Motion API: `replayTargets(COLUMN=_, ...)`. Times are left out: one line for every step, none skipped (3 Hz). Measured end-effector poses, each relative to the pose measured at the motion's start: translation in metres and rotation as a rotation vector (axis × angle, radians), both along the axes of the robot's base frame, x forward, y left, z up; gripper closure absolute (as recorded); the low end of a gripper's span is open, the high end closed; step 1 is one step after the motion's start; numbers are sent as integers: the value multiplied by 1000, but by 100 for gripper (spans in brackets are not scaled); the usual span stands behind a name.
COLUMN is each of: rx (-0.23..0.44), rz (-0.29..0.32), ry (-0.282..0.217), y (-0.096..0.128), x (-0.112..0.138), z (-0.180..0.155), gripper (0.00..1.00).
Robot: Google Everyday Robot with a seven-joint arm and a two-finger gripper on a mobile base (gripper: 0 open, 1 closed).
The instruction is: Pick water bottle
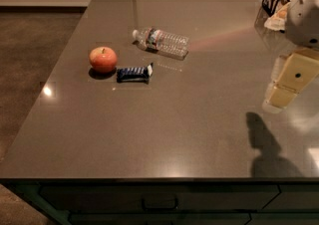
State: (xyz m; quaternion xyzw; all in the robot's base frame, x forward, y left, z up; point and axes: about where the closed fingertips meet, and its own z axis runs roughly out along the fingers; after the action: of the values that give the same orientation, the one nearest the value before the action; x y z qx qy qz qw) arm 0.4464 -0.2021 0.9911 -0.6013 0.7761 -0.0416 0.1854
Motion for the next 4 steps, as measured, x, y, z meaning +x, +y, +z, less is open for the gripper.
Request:
replayTargets(rx=39, rz=6, ry=5, y=20, x=29, z=-5, gripper=0)
replayTargets(rx=68, rz=14, ry=7, y=42, x=64, z=-13, gripper=0)
replayTargets(rx=76, rz=43, ry=16, y=65, x=100, z=-22, gripper=0)
replayTargets(rx=76, rz=68, ry=19, y=85, x=132, z=-34, gripper=0)
